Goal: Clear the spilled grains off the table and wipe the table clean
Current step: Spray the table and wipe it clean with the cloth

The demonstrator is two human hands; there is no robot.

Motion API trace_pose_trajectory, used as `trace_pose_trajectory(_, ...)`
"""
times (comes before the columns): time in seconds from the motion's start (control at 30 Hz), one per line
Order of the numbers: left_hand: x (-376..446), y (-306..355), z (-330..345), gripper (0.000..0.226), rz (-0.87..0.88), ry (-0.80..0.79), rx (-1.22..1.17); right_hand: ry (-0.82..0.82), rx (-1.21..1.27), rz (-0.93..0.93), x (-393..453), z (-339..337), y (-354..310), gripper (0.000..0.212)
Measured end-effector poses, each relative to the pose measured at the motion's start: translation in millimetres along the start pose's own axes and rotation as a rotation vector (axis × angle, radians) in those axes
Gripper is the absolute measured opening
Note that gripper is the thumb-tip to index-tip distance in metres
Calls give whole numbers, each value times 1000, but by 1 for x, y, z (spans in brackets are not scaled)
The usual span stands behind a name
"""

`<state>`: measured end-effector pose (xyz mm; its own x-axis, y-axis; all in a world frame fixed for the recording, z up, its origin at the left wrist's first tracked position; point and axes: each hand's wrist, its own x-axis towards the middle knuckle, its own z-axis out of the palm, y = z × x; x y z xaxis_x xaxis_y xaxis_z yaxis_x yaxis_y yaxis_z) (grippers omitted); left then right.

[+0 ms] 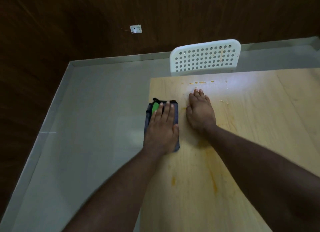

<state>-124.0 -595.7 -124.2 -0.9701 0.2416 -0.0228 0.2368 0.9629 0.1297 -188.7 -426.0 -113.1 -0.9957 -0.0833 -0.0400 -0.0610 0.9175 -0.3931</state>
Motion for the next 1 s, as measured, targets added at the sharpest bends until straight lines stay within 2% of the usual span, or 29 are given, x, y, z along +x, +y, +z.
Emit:
trace_pose_trajectory(0.2, -59, -6, 3, 73, -58, -13, -24, -117, -156, -101, -99, -9, 13, 68)
trace_pose_trajectory(0.33, -43, -9, -4, 75, -73, -30, -15, -130, -199, -131, -149, -11, 36, 63)
trace_pose_trajectory(0.47, 2, -5, -6, 75, -148, -44, 12, -84, -185, -136, -153, -6, 38, 62)
trace_pose_trajectory(0.57, 6, 6, -3, 74, -167, -40, 19, -81, -193, -147, -153, -6, 40, 62)
trace_pose_trajectory(0.73, -70, 39, 1, 73, -13, -10, -24, -74, -181, -155, -154, -7, 40, 62)
trace_pose_trajectory(0.87, -139, 39, 0, 74, -56, -50, -58, -81, -158, -159, -155, -7, 42, 62)
trace_pose_trajectory(1.0, -127, 22, 0, 73, -87, -42, -53, -67, -137, -176, -155, -5, 43, 62)
